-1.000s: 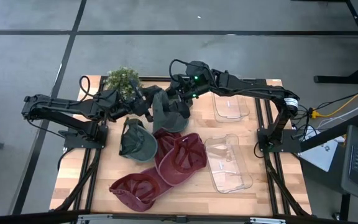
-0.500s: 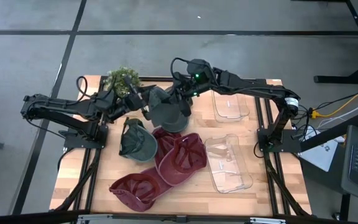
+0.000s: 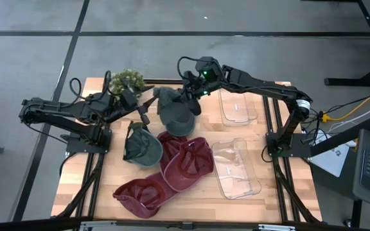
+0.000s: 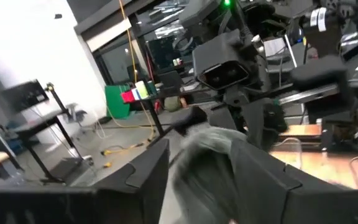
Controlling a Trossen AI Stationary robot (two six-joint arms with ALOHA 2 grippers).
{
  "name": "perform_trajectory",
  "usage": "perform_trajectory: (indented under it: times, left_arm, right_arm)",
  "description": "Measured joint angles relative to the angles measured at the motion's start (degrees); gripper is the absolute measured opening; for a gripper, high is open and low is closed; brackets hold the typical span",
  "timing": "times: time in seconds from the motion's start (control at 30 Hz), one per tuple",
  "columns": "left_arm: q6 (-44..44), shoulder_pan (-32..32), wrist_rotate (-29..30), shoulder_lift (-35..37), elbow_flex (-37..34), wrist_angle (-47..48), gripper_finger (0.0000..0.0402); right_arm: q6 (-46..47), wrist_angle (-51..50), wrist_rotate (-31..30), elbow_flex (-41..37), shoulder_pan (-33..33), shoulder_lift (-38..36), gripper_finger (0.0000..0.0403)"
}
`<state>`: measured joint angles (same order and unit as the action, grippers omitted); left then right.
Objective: Pick & Place hat
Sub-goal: Put the right gray cap into the top transparent bin
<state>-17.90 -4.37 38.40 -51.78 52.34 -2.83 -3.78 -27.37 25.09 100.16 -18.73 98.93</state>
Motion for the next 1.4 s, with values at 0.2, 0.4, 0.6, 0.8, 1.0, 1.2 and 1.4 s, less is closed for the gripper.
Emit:
perform_trajectory:
  times: [0.2, 0.4, 0.6, 0.8, 1.0, 1.2, 1.4]
  left_arm:
    - [2.3, 0.0, 0.0, 3.2, 0.0, 1.3, 0.0179]
    - [2.3, 0.0, 0.1, 4.1, 0.0, 1.4, 0.0174]
    - [2.4, 0.0, 0.1, 4.1, 0.0, 1.4, 0.0173]
    - [5.3, 0.0, 1.8, 4.0, 0.0, 1.4, 0.0170]
    - [7.2, 0.0, 2.7, 4.0, 0.0, 1.4, 0.0169]
    - [7.3, 0.0, 2.7, 4.0, 0.0, 1.4, 0.0169]
    - [6.4, 0.0, 2.7, 4.0, 0.0, 1.4, 0.0169]
  right_arm:
    - [-7.2, -14.0, -6.4, 0.0, -2.9, -6.2, 0.0006]
    - [-11.7, -24.8, -11.4, -0.8, -5.3, -12.7, 0.0006]
    - [-14.7, -28.2, -14.1, -5.5, -7.9, -18.4, 0.0006]
    - [-16.3, -28.0, -14.0, -11.8, -10.8, -24.5, 0.0006]
    - [-21.5, -26.5, -14.0, -19.9, -13.7, -30.3, 0.0006]
    - [-27.3, -21.7, -13.8, -29.0, -17.2, -33.3, 0.0006]
    - [-29.2, -15.0, -10.1, -36.5, -21.0, -33.5, 0.0006]
